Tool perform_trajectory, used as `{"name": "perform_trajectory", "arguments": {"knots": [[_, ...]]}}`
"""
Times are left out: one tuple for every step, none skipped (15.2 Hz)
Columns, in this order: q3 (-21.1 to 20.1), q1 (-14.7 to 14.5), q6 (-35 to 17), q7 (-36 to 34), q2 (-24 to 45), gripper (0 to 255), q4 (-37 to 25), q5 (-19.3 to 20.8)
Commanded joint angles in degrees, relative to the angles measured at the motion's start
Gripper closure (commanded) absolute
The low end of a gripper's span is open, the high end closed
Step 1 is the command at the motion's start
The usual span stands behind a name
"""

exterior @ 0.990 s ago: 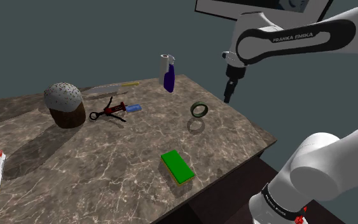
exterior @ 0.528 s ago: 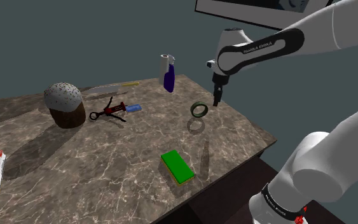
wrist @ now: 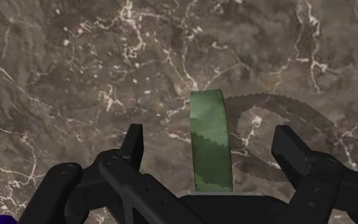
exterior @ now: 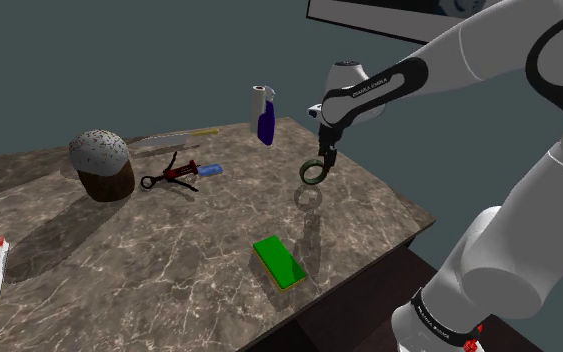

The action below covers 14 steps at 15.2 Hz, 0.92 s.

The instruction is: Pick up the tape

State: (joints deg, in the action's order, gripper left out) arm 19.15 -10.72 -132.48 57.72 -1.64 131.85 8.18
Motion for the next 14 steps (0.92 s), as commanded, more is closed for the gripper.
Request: {"name": "perform_trajectory", "arguments": {"knots": [[0.1,0.0,-1.8,0.4,1.2,0,0.6,-0.3],[0.1,0.0,-2.6,0.4,1.8,0,0.9,-0.5],[0.1,0.1,-3.4,0.5,2.3,0,1.2,-0.6],[0.1,0.1,-4.7,0.6,3.1,0,1.6,-0.9],[0.1,0.1,-4.7,0.6,3.1,0,1.6,-0.9],[0.1,0.1,-4.7,0.6,3.1,0,1.6,-0.9],[0.1,0.1,-4.7,0.5,3.2,255,1.6,-0.9],[0.1,0.1,-4.7,0.5,3.2,255,1.5,-0.9],[0.1,0.1,-4.7,0.5,3.2,255,1.6,-0.9],[0.1,0.1,-4.7,0.5,3.2,255,1.6,-0.9],[0.1,0.1,-4.7,0.5,3.2,255,1.6,-0.9],[0.1,0.1,-4.7,0.5,3.2,255,1.6,-0.9],[0.1,0.1,-4.7,0.5,3.2,255,1.6,-0.9],[0.1,0.1,-4.7,0.5,3.2,255,1.6,-0.9]]}}
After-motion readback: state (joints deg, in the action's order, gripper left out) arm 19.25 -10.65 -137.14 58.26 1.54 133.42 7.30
